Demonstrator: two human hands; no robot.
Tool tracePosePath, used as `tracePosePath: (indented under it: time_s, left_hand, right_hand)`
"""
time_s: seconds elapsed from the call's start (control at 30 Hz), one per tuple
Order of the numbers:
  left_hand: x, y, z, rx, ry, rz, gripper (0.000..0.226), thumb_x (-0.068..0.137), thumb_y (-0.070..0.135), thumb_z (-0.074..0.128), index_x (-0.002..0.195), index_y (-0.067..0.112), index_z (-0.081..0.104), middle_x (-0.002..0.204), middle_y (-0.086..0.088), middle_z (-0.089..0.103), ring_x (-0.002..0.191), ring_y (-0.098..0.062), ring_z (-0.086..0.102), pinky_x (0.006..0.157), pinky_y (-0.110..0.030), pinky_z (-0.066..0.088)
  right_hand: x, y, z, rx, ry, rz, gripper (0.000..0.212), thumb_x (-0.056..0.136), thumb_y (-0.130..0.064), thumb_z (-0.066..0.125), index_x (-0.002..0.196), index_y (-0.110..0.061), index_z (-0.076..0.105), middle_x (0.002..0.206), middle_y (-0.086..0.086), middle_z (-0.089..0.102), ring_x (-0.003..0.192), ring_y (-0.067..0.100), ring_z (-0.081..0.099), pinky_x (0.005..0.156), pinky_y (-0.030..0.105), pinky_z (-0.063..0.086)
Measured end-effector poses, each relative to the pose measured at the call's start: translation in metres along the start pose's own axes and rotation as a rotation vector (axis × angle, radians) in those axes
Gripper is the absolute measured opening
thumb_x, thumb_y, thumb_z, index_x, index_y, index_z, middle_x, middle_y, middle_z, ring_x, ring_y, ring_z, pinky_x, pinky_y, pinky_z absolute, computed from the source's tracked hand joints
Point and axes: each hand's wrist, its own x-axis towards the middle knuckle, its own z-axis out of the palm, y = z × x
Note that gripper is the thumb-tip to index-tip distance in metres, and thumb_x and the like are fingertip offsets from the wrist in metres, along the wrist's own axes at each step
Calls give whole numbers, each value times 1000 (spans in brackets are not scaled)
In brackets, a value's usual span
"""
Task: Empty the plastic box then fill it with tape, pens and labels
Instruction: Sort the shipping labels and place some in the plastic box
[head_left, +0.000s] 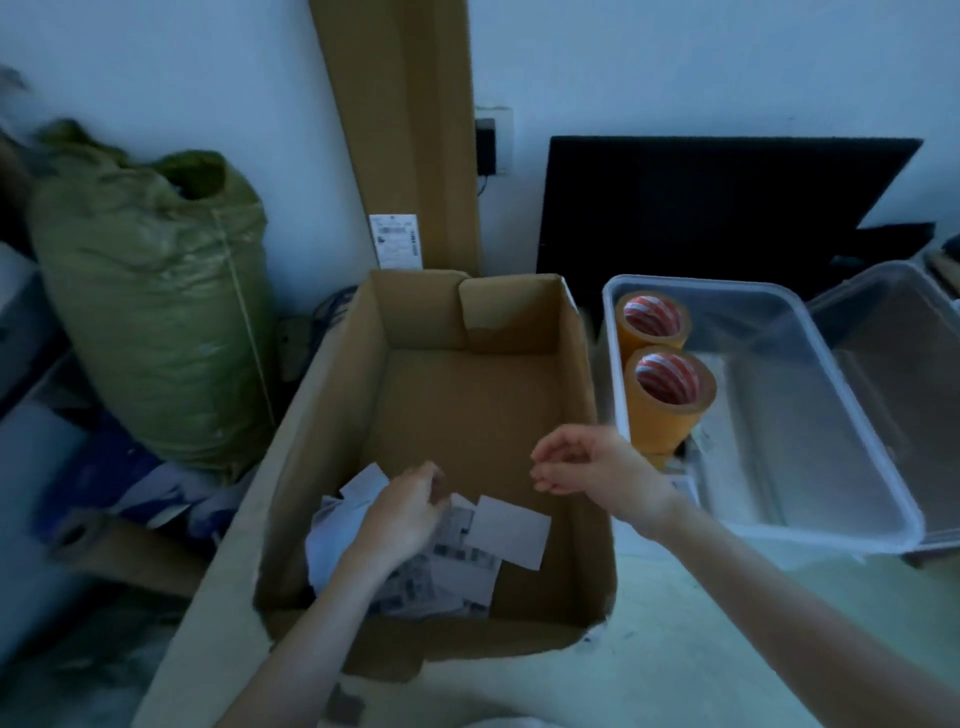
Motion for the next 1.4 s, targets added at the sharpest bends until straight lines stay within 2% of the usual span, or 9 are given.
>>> tracePosePath:
  time_s: [0.2,0.37,0.5,0.7,0.93,1.07,1.17,1.27,1.4]
  left_hand:
    - [6,-24,15,474,-276,9,51,94,34,54,138,15,36,138,-10,39,126,-33,39,97,-46,38]
    - [16,-29,30,496,-319,42,70,83,34,68,139,14,31,142,-11,33,130,-34,32,103,-51,31]
    - [21,-35,37,489,-316,73,82,77,36,73,142,17,26,144,-9,28,132,-32,27,106,-50,28]
    - [28,-40,38,447,-301,68,89,77,40,73,146,23,21,142,-9,27,131,-32,24,106,-47,26]
    - [33,-41,41,361,-243,32,66,78,34,72,131,19,36,135,-7,36,126,-30,29,104,-43,29]
    - [32,-38,40,329,-131,52,39,85,20,61,119,14,44,127,-7,46,120,-29,39,97,-42,32]
    - [32,-37,36,302,-68,48,12,92,17,49,103,12,51,112,-9,53,110,-29,47,89,-40,37]
    - [34,-39,33,163,-40,-24,11,95,17,45,96,10,54,101,-10,61,94,-28,56,77,-39,44]
    - [36,-43,29,-90,38,-157,14,95,21,51,97,10,60,100,-9,66,90,-24,60,73,-34,46]
  right_hand:
    - [35,13,41,-299,-158,94,23,89,-14,62,110,-21,60,104,-5,63,98,10,60,87,27,51]
    - [69,29,69,-701,-312,218,41,88,-12,63,127,-13,49,123,7,54,106,20,55,86,31,49]
    - [83,46,87,-997,-401,271,62,86,-10,65,140,-11,34,142,13,36,130,34,36,103,47,40]
    - [90,64,85,-1010,-370,316,80,82,-13,71,146,-14,24,150,13,23,138,37,25,110,50,32]
    - [88,75,83,-1139,-274,312,77,80,-13,73,141,-12,26,147,15,27,136,36,25,111,49,27]
    - [90,78,86,-1165,-291,353,73,81,-19,73,140,-11,30,146,15,32,135,36,27,110,49,27]
    - [89,75,83,-1124,-318,363,46,91,-15,60,133,-12,43,138,13,43,128,32,41,106,46,34]
    - [88,67,80,-1002,-260,320,27,97,-10,45,123,-11,50,126,11,52,112,26,54,92,37,47]
    - [96,56,74,-794,-110,307,13,94,-8,46,100,-11,58,106,9,60,95,24,62,82,35,54]
